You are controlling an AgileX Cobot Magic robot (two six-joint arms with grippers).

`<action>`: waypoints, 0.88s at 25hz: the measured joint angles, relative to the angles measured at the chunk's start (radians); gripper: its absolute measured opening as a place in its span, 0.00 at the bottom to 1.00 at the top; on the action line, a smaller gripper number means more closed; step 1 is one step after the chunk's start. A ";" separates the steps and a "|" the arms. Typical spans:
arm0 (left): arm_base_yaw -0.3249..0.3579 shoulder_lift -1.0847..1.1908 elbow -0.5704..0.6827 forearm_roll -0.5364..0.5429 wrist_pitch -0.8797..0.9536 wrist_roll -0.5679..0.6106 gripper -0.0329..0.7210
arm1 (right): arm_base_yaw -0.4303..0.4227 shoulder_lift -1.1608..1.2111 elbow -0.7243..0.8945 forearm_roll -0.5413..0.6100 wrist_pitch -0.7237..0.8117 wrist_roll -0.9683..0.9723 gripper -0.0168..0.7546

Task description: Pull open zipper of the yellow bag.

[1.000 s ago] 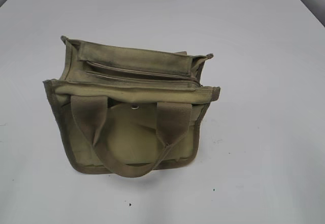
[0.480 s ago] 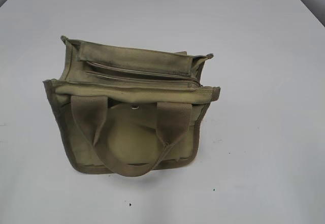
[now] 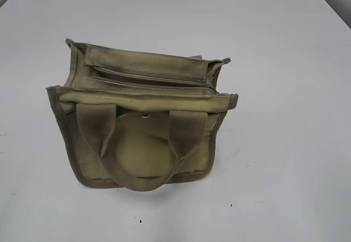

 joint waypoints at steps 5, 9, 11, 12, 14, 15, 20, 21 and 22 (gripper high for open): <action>0.000 0.000 0.000 0.000 0.000 0.000 0.59 | 0.000 0.000 0.000 0.000 0.000 0.000 0.47; 0.002 -0.001 0.000 0.000 0.000 0.000 0.58 | -0.107 -0.001 0.000 0.007 0.000 0.000 0.47; 0.023 -0.014 0.000 0.000 0.000 0.000 0.57 | -0.206 -0.015 0.001 0.007 0.000 -0.001 0.47; 0.039 -0.021 0.000 0.000 0.001 0.000 0.57 | -0.257 -0.031 0.001 0.007 0.000 -0.001 0.47; 0.067 -0.045 0.000 0.000 0.001 0.000 0.56 | -0.339 -0.076 0.001 0.007 0.000 -0.001 0.47; 0.077 -0.059 0.000 0.000 0.001 0.000 0.55 | -0.372 -0.102 0.001 0.007 0.000 -0.001 0.47; 0.083 -0.068 0.000 0.000 0.001 0.000 0.53 | -0.414 -0.198 0.001 0.008 0.001 -0.001 0.47; 0.083 -0.068 0.000 0.000 0.001 0.000 0.53 | -0.414 -0.200 0.001 0.008 0.001 -0.001 0.47; 0.083 -0.068 0.000 0.000 0.001 0.000 0.53 | -0.413 -0.200 0.001 0.009 0.000 -0.001 0.47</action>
